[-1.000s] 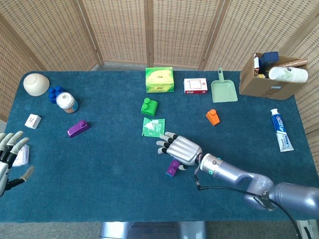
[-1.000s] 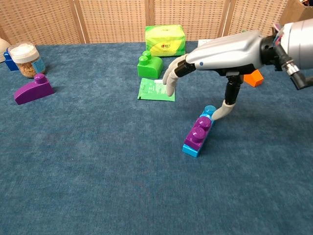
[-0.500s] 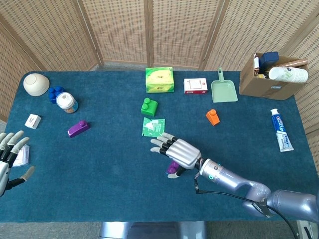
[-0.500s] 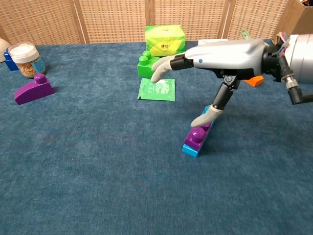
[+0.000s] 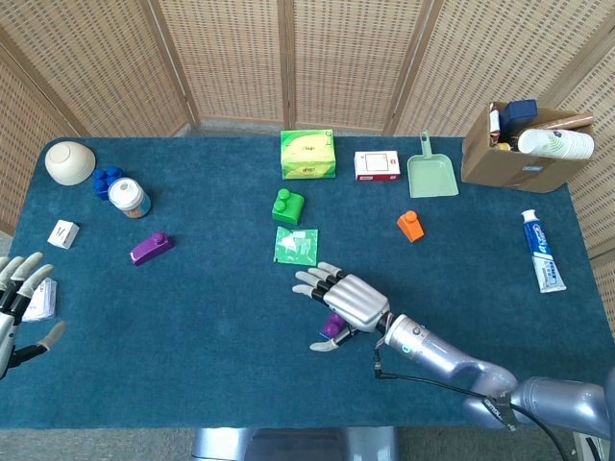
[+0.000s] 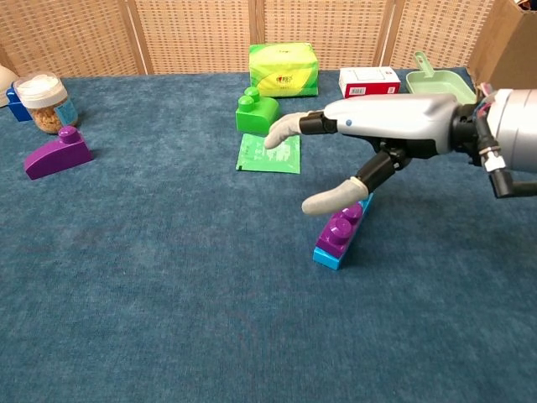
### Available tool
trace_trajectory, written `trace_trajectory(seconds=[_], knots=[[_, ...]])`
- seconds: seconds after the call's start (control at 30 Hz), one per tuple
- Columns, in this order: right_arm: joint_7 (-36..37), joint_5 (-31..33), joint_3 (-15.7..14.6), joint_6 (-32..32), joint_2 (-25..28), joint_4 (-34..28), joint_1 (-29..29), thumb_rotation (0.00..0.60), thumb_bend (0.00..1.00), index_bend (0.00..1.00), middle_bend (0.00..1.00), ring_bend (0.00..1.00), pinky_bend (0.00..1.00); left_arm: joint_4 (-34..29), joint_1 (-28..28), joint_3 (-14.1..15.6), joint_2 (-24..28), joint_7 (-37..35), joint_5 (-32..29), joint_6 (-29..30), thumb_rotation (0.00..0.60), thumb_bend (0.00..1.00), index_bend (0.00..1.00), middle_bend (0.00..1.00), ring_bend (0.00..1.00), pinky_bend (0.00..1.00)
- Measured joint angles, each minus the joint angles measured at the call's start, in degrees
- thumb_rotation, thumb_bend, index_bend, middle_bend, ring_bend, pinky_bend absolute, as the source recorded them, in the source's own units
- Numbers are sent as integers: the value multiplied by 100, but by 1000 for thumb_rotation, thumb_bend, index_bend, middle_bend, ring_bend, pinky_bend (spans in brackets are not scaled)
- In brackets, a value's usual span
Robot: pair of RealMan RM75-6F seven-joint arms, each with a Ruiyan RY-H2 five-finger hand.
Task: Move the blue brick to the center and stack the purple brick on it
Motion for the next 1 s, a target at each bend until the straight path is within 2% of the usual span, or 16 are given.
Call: trace_trajectory(seconds=[0.1,0.57,1.0], knots=[[-25,-61,-23,131,-65,26,-84,220,0,85,13,0,0,-5,-2,-1,0,7,5,1,600,322,94,0,0,0],[-124,-417,-107,308,-497,412,-209,244,0,75,8,0,0,-34,27,14,19,-3,13,28,600,321,93,0,0,0],[658,-1076,-268,519,-1004,1306,-86,237,0,75,9,0,0,-27,127,24,65,-54,-28,130,599,319,92,0,0,0]])
